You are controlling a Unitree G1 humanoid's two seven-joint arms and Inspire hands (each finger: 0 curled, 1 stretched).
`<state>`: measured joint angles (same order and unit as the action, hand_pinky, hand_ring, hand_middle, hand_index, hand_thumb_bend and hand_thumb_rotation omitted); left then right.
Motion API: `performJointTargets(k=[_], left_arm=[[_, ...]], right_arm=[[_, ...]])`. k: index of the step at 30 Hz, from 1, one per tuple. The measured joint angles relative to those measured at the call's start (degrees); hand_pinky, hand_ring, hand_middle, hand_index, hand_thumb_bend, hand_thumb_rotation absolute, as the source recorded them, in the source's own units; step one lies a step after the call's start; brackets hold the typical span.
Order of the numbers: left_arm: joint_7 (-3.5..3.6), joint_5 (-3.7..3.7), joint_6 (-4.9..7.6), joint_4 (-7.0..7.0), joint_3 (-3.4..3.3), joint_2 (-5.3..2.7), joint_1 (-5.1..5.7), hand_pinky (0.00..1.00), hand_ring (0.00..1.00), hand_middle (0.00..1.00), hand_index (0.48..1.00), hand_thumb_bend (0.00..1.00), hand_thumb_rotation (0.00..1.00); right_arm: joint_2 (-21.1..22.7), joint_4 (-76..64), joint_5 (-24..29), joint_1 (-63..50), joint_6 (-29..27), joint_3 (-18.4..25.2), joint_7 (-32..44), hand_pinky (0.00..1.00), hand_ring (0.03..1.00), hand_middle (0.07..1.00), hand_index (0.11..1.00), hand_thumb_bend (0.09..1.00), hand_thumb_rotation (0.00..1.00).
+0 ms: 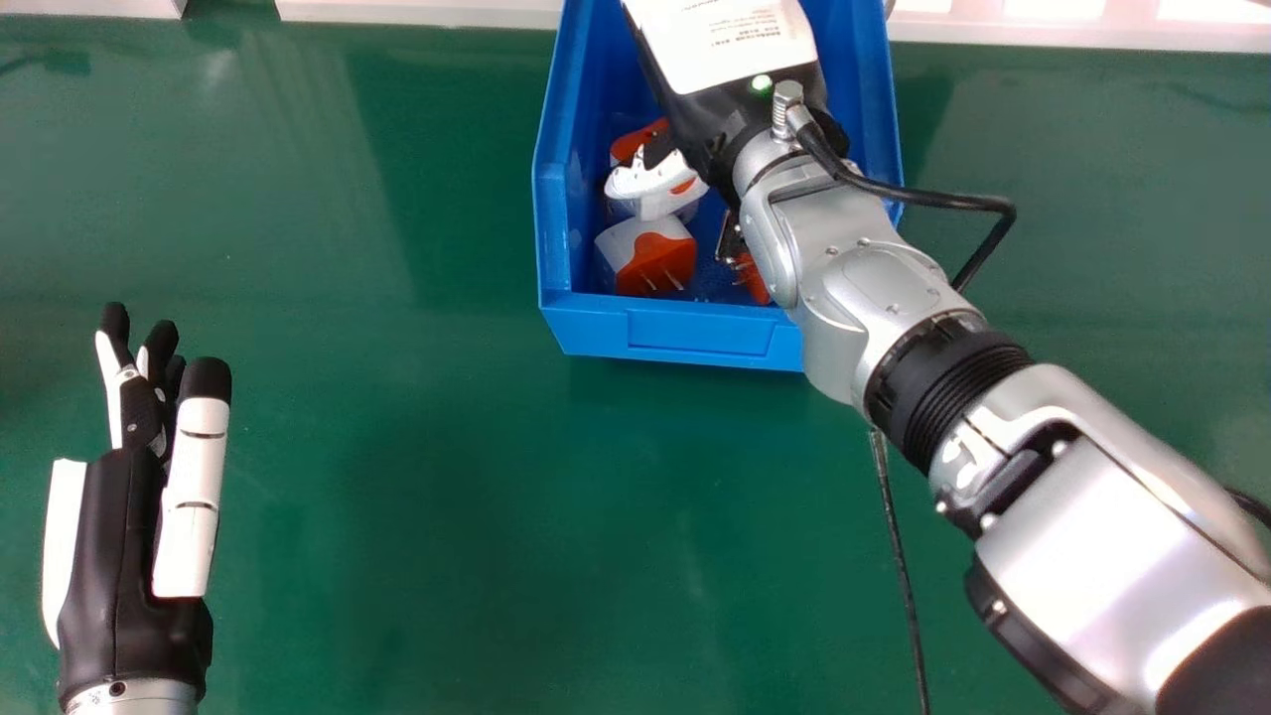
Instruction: Pick all objects and put in blue box
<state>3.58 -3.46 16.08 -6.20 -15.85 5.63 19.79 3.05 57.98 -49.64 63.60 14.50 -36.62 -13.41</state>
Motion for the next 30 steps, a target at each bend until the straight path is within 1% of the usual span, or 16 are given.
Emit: performJointTargets(k=[4, 6, 10, 12, 13, 15, 17, 19, 20, 21, 23, 24, 25, 26, 27, 30], left_arm=[[-0.09, 0.1, 0.03, 0.77, -0.17, 0.16, -0.35, 1.0, 1.0, 1.0, 1.0, 0.57, 0.93], [-0.05, 0.08, 0.03, 0.85, -0.22, 0.3, -0.41, 1.0, 1.0, 1.0, 1.0, 0.56, 0.94], [-0.06, 0.04, 0.04, 1.14, -0.39, 0.59, -0.49, 1.0, 1.0, 1.0, 1.0, 0.55, 0.94], [-0.05, -0.01, 0.03, 1.39, -0.44, 0.62, -0.56, 1.0, 1.0, 1.0, 1.0, 0.59, 0.93], [-0.06, 0.0, 0.04, 1.55, -0.47, 0.65, -0.62, 1.0, 1.0, 1.0, 1.0, 0.58, 0.94], [-0.03, 0.0, 0.09, 2.08, -0.54, 0.81, -0.91, 1.0, 1.0, 1.0, 1.0, 0.58, 0.94], [-0.03, -0.01, 0.12, 2.74, -0.78, 1.17, -1.15, 1.0, 1.0, 1.0, 1.0, 0.58, 0.94], [-0.04, -0.03, 0.15, 3.25, -1.09, 1.52, -1.4, 1.0, 1.0, 1.0, 1.0, 0.58, 0.94], [-0.07, -0.03, 0.13, 3.38, -1.24, 1.66, -1.45, 1.0, 1.0, 1.0, 1.0, 0.58, 0.94], [-0.09, -0.04, 0.16, 3.42, -1.4, 1.74, -1.4, 1.0, 1.0, 1.0, 1.0, 0.58, 0.95], [-0.03, -0.11, 0.21, 3.52, -1.44, 1.78, -1.47, 1.0, 1.0, 1.0, 1.0, 0.57, 0.94], [0.14, -0.2, 0.27, 3.6, -1.36, 1.78, -1.63, 1.0, 1.0, 1.0, 1.0, 0.57, 0.94], [0.16, -0.59, 0.46, 3.69, -1.47, 1.81, -1.54, 1.0, 1.0, 1.0, 1.0, 0.57, 0.93], [0.15, -1.04, 0.48, 3.83, -1.59, 1.86, -1.53, 1.0, 1.0, 1.0, 1.0, 0.57, 0.93], [0.22, -1.16, 0.49, 3.92, -1.64, 1.89, -1.54, 1.0, 1.0, 1.0, 1.0, 0.57, 0.93], [0.36, -1.34, 0.5, 4.35, -1.65, 1.91, -1.56, 1.0, 1.0, 1.0, 1.0, 0.58, 0.93]], right_arm=[[1.96, -14.05, -0.64, -6.92, 2.94, 0.71, 0.24, 0.95, 1.0, 1.0, 1.0, 0.386, 0.19], [2.96, -21.63, -1.44, -11.28, 5.0, 0.76, 0.37, 0.96, 1.0, 1.0, 1.0, 0.392, 0.15], [5.59, -36.29, -5.29, -20.65, 7.97, 0.76, 0.17, 0.97, 1.0, 1.0, 0.99, 0.414, 0.17], [6.76, -43.66, -6.89, -25.66, 8.71, 0.92, 0.12, 0.97, 1.0, 1.0, 0.998, 0.402, 0.19], [7.28, -47.43, -7.39, -28.31, 8.82, 0.96, 0.14, 0.95, 1.0, 1.0, 0.998, 0.382, 0.21], [8.45, -54.73, -8.78, -33.73, 8.79, 1.0, 0.23, 0.93, 1.0, 1.0, 1.0, 0.351, 0.27], [9.57, -61.79, -9.73, -39.45, 8.43, 1.28, 0.23, 0.9, 1.0, 1.0, 0.997, 0.328, 0.35], [10.89, -68.19, -11.0, -45.61, 7.23, 1.68, 0.0, 0.87, 1.0, 1.0, 0.992, 0.308, 0.4], [11.65, -70.59, -11.16, -48.39, 6.02, 2.08, -0.14, 0.86, 1.0, 1.0, 0.992, 0.288, 0.39], [13.18, -73.82, -10.3, -52.74, 3.36, 2.85, -0.56, 0.87, 1.0, 1.0, 0.997, 0.258, 0.38], [14.87, -75.42, -8.8, -56.12, 0.07, 3.61, -1.34, 0.86, 1.0, 1.0, 0.996, 0.24, 0.39], [16.5, -76.8, -6.36, -59.39, -3.92, 5.01, -2.64, 0.86, 1.0, 1.0, 0.991, 0.237, 0.42], [18.33, -77.92, -4.44, -62.79, -7.69, 5.82, -4.05, 0.86, 1.0, 1.0, 0.989, 0.236, 0.44], [19.9, -78.4, -2.63, -65.72, -11.31, 6.6, -4.87, 0.83, 0.987, 0.999, 0.97, 0.238, 0.45], [21.41, -78.41, -0.66, -68.48, -14.73, 7.59, -5.62, 0.8, 0.974, 0.992, 0.957, 0.241, 0.46], [25.99, -77.1, 3.86, -75.76, -25.87, 10.63, -8.44, 0.78, 0.96, 0.981, 0.943, 0.264, 0.5]])
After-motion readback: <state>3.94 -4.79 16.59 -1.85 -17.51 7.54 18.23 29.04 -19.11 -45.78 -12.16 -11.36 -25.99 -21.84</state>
